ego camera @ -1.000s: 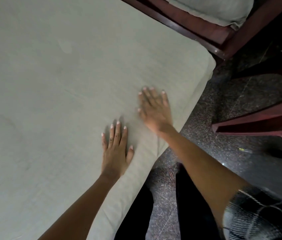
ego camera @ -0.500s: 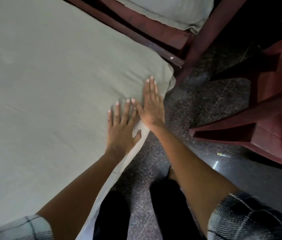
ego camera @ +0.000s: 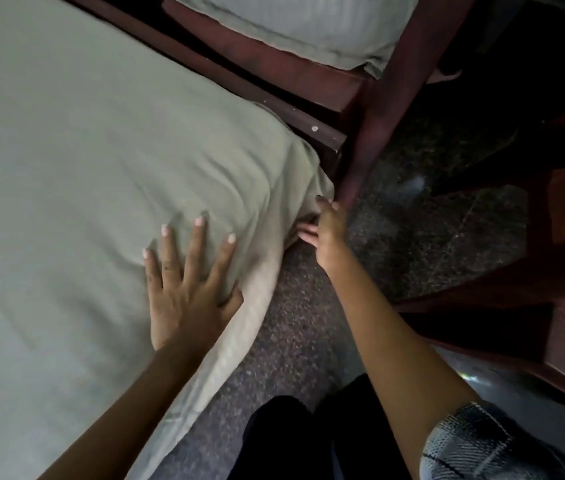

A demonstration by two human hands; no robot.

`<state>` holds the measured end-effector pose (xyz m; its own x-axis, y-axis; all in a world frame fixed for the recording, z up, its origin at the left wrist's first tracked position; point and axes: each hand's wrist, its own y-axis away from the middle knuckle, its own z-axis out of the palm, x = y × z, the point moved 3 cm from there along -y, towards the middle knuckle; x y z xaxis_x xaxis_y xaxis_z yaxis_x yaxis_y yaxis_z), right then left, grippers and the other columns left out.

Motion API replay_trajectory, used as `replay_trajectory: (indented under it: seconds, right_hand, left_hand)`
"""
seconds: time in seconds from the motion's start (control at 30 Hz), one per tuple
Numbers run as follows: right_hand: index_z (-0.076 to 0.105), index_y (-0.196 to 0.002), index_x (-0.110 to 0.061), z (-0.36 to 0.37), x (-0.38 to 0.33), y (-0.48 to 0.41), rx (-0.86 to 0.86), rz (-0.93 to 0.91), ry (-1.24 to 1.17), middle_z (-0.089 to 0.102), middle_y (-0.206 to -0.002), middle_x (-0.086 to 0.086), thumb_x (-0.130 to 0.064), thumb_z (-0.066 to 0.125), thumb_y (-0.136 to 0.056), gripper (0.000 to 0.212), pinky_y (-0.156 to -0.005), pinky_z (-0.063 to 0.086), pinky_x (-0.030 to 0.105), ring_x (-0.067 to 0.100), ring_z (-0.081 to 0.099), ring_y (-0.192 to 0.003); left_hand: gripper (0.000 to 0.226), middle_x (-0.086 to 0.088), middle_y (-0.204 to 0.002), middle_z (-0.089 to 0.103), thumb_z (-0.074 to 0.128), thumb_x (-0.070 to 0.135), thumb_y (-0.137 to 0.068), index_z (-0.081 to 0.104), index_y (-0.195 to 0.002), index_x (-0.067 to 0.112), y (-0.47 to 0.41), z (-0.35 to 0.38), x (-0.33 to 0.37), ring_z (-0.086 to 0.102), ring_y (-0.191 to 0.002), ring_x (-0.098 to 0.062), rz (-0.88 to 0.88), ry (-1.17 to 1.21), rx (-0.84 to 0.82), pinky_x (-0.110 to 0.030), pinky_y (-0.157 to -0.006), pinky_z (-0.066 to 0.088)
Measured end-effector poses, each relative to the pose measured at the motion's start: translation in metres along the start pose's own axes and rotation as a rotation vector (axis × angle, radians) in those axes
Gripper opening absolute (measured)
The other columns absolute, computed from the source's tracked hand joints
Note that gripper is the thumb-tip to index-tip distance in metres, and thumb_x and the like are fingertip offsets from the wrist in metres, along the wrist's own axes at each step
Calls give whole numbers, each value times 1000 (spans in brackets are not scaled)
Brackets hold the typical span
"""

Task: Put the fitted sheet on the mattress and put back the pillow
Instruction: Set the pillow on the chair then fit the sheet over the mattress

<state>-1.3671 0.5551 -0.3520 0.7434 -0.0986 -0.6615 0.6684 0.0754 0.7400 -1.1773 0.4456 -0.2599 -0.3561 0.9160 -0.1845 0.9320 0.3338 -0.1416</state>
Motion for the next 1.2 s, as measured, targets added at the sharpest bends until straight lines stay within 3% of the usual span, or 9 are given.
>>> replay_trajectory:
  seconds: [0.13,0.23,0.4,0.57,0.73,0.83,0.93,1.1,1.2]
  right_hand:
    - [59,-76,-13,12,27,-27,27,-100,226,59,-75,9,-23,51,-93,21,-54,46,32,27,58,-65]
    - [68,-94,-4,-1,38,-38,208,-329,539,67,-97,17,-30,54,-91,29,-65,39,31,32,63,-92]
    - [65,-103,-7,-9,45,-56,270,-459,578,66,-107,16,-35,52,-90,33,-76,44,32,33,61,-99]
    - [59,-73,3,-16,44,-49,102,-442,1,54,-67,3,-10,60,-84,17,-50,40,19,21,52,-73]
    - [67,-86,-10,-25,42,-33,-307,-264,-542,68,-95,9,-34,57,-78,26,-81,50,31,27,64,-90]
    - [62,-119,-11,-31,49,-27,-417,-180,-538,65,-117,11,-47,44,-89,50,-93,47,33,27,61,-106]
    - [64,-114,-10,-30,43,-18,-504,-258,-332,66,-111,8,-30,51,-88,35,-94,46,35,22,61,-100]
    - [56,-123,2,-49,70,-38,147,-212,375,59,-124,18,-17,60,-87,41,-96,48,37,32,58,-109]
    - [56,-121,4,-54,81,-42,279,-251,460,57,-125,22,-19,52,-95,35,-96,43,37,35,54,-115]
  left_hand:
    - [67,-11,-154,25,49,48,-87,27,-147,29,2,17,0,25,-136,-47,-7,-79,209,-62,-106,20]
    - [64,-9,-153,28,50,46,-88,30,-146,29,3,18,1,28,-136,-46,-22,-62,296,-61,-106,23]
    - [65,-7,-153,30,49,45,-86,30,-147,29,5,15,-1,29,-136,-42,-30,-29,325,-58,-109,23]
    - [67,-6,-152,31,56,43,-85,31,-146,29,5,12,-3,30,-137,-40,-42,4,318,-55,-111,24]
    - [72,-7,-153,30,59,42,-81,30,-146,29,2,12,-1,29,-137,-41,-53,-16,271,-56,-110,23]
    - [72,-8,-153,29,56,43,-82,28,-146,30,1,14,0,28,-136,-41,-48,-45,268,-56,-109,23]
    - [72,-9,-153,28,53,45,-82,27,-147,30,2,15,0,28,-136,-41,-48,-51,273,-56,-109,23]
    - [71,-9,-153,28,49,47,-81,26,-147,29,2,15,-1,28,-136,-41,-50,-61,281,-55,-108,23]
    - [72,-9,-153,27,48,48,-81,24,-147,29,3,14,0,27,-136,-41,-43,-67,270,-55,-108,23]
